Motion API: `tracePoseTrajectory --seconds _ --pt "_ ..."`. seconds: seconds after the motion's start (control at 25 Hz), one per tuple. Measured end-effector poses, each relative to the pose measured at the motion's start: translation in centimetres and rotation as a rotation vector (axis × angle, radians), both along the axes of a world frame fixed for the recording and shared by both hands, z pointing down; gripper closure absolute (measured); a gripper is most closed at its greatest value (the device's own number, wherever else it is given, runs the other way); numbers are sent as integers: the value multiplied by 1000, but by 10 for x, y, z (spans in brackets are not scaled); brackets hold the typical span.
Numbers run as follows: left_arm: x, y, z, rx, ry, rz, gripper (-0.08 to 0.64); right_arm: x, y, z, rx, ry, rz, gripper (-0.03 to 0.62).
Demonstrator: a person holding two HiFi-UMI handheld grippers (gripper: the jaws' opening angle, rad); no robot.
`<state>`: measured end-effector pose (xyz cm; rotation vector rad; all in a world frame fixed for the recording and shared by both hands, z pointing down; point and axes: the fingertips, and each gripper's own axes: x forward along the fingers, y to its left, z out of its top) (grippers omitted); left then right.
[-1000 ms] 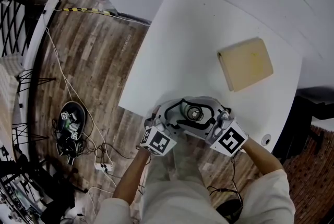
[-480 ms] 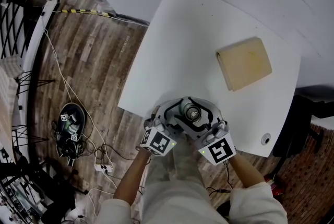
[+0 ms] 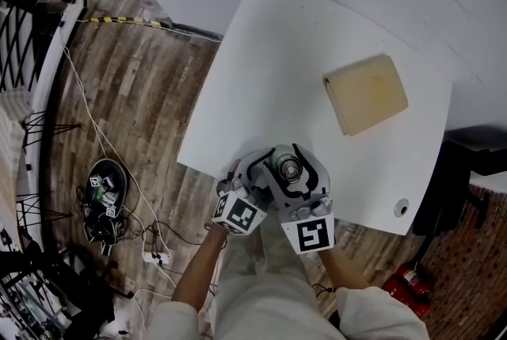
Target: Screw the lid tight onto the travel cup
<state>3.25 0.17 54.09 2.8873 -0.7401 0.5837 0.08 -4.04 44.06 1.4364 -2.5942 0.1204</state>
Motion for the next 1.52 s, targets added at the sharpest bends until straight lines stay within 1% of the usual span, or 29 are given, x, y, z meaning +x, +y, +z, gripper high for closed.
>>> tracePoseTrajectory --seconds 0.16,0.32,0.4,0.52,0.64,0.68,0.76,0.84,1.04,1.2,1.32,1.44,1.52 --pt "1 1 1 2 -1 -6 238 5 0 0 12 3 95 345" --pt "0 1 1 1 0 -16 238 8 -1 1 26 -1 164 344" --pt "1 2 2 0 2 -19 238 9 -1 -1 41 -1 181 344" --pt "0 3 2 -6 2 -18 238 8 0 -1 43 -11 157 342" --pt "2 4 4 -9 -12 -7 238 7 5 1 7 -71 97 337" --pt "2 5 3 -12 -10 -7 237 8 6 -1 2 -88 81 309" --pt "-1 5 0 -26 15 -25 235 10 11 -7 3 -100 57 307" --pt "-8 6 -3 -46 40 -49 230 13 17 -12 4 -91 42 307" --pt "-35 21 -17 -101 89 -114 230 37 38 -21 -10 -82 50 310" --pt "-60 34 -37 -100 97 -186 231 65 57 -29 -13 -41 83 345" --pt "-75 35 -54 -94 108 -245 240 86 65 -37 -22 -29 122 404" --pt "-87 36 -79 -63 126 -306 336 100 71 -47 -25 -12 151 461" --pt "-93 39 -93 -48 133 -327 388 106 75 -56 -24 -4 171 507"
